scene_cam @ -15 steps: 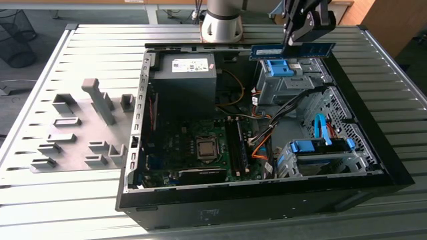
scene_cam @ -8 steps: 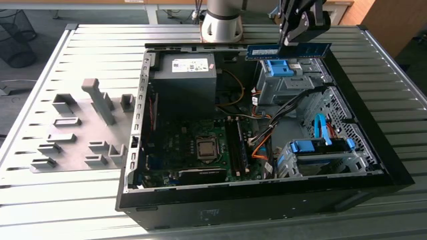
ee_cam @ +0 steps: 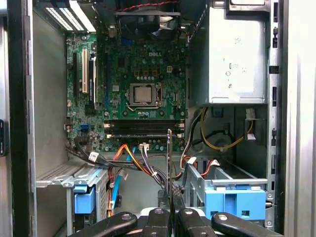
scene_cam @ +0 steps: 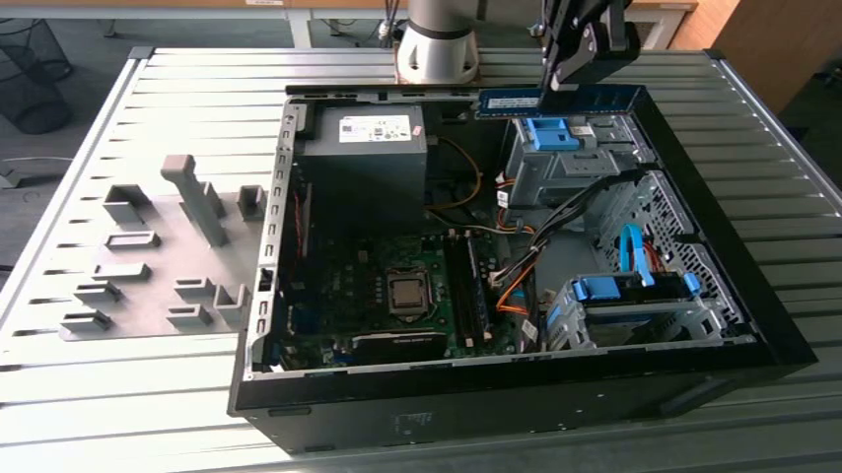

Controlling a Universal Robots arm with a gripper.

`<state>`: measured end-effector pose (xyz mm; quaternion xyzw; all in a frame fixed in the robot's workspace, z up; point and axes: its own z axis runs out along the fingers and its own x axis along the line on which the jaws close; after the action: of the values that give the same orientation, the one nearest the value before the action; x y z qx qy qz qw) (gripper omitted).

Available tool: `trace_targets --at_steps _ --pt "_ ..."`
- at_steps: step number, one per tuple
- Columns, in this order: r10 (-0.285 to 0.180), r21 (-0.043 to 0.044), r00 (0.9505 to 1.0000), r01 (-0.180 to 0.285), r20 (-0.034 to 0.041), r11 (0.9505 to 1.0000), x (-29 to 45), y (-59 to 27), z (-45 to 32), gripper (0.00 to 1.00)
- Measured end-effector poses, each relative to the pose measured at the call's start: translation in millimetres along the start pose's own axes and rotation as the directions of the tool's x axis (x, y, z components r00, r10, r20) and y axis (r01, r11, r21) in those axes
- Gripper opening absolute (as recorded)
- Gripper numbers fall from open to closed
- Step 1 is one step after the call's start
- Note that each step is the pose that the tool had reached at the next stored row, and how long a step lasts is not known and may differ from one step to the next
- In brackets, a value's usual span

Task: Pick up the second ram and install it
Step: 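Pick up the second ram and move it above second insertion slot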

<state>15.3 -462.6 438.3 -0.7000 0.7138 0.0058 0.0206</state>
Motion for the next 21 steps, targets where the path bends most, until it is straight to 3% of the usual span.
trace_targets --at_steps 11,21 --pt "0.001 -0.0039 1.0000 -0.001 -0.0001 1.0000 0.2 11.6 0.2 0.14" --pt "0.003 -0.0075 1.0000 -0.003 -0.0002 1.0000 0.7 32.9 0.4 0.14"
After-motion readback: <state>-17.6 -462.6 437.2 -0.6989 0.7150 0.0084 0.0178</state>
